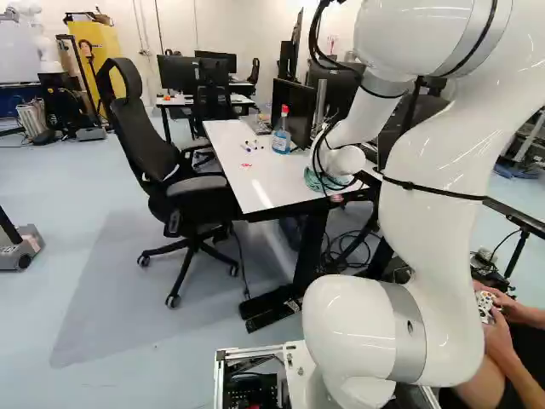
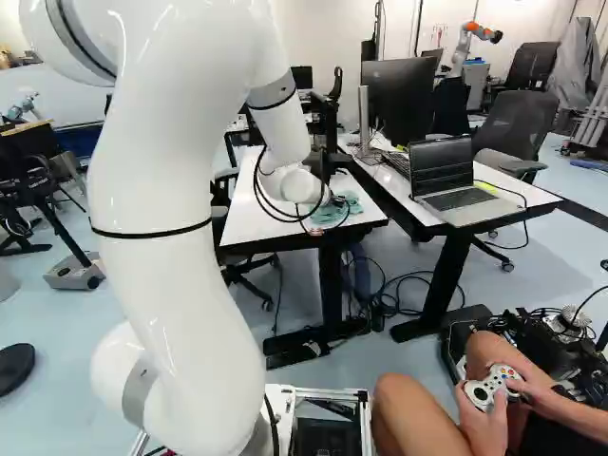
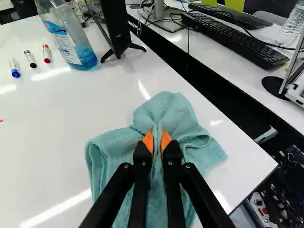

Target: Clean the table with the green towel

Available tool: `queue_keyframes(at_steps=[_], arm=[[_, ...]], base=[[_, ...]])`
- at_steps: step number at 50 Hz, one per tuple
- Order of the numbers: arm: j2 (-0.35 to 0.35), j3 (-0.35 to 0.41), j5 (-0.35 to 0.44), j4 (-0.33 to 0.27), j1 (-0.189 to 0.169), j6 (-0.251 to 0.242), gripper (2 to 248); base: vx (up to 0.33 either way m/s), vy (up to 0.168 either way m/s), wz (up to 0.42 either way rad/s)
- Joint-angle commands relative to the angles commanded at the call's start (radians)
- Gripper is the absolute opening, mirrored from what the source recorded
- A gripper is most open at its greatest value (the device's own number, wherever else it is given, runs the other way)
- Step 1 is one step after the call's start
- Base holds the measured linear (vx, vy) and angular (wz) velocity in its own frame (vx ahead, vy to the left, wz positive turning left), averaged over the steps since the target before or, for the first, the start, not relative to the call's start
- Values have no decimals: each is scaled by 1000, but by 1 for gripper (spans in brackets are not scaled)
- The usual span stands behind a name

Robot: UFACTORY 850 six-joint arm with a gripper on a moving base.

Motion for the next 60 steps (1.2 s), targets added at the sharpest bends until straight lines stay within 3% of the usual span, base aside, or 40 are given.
queue_keyframes(at_steps=[26, 60], arm=[[49, -8, -12, 0, 5, 0, 39], [79, -61, -131, 0, 54, 0, 39]], base=[[0, 0, 0], [0, 0, 0]])
